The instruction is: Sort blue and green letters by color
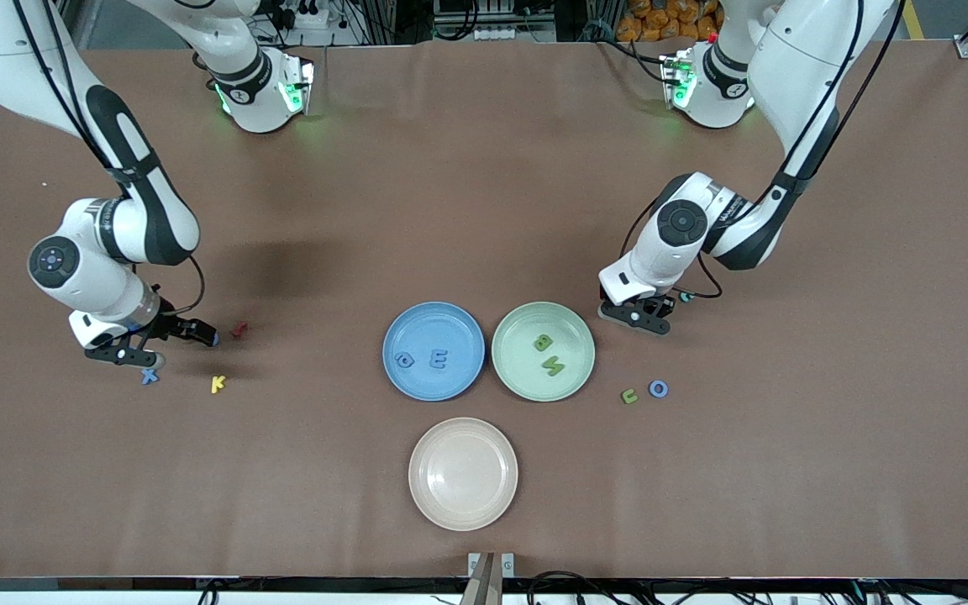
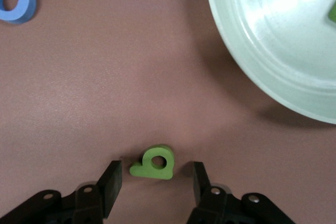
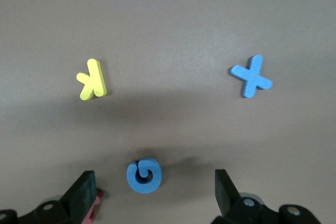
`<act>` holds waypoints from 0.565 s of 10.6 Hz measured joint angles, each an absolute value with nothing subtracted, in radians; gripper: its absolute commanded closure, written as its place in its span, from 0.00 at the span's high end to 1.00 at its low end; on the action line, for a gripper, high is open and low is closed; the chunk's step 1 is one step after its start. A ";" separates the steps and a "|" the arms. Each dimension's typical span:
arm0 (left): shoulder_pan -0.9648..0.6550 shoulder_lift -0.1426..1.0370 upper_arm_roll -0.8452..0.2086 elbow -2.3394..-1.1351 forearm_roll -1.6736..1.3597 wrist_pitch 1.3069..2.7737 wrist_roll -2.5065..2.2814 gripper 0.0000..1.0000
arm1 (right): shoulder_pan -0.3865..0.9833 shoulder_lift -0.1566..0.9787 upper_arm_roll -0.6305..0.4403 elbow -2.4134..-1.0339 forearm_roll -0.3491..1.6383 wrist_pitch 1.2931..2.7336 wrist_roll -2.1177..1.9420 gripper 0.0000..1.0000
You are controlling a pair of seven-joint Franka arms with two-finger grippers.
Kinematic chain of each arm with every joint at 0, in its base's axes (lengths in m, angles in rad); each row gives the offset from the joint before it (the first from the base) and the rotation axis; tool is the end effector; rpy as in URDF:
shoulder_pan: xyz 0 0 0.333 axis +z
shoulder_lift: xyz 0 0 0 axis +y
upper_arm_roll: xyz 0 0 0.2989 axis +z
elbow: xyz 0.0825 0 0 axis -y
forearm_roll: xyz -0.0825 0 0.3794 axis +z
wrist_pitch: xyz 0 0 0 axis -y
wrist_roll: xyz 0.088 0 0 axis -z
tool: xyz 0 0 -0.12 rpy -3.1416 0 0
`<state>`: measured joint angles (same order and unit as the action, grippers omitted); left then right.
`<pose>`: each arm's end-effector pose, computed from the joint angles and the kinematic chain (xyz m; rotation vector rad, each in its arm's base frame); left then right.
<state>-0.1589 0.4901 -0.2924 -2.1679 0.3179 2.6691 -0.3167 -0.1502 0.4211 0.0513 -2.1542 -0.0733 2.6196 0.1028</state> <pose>0.4936 -0.2547 0.1533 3.0798 -0.5922 0.0771 0.5614 -0.0538 0.1805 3.1157 -0.2246 0.0709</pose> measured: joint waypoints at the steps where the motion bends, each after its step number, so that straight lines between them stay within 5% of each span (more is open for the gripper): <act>1: -0.159 0.494 -0.292 -2.164 0.317 2.669 -0.318 0.60 | -0.150 0.429 0.053 -2.171 -0.073 2.648 0.103 1.00; 3: -0.159 0.506 -0.292 -2.153 0.315 2.670 -0.321 0.22 | -0.150 0.440 0.053 -2.190 -0.073 2.680 0.103 1.00; 4: -0.159 0.510 -0.292 -2.148 0.314 2.670 -0.324 0.07 | -0.150 0.449 0.053 -2.195 -0.073 2.701 0.103 0.91; 6: -0.159 0.511 -0.293 -2.138 0.314 2.670 -0.342 0.04 | -0.150 0.467 0.053 -2.196 -0.074 2.720 0.103 0.56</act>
<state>-0.1593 0.5112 -0.2927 -2.1381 0.3137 2.6698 -0.3424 -0.1501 0.4672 0.0534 -2.1964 -0.0736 2.7199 0.1028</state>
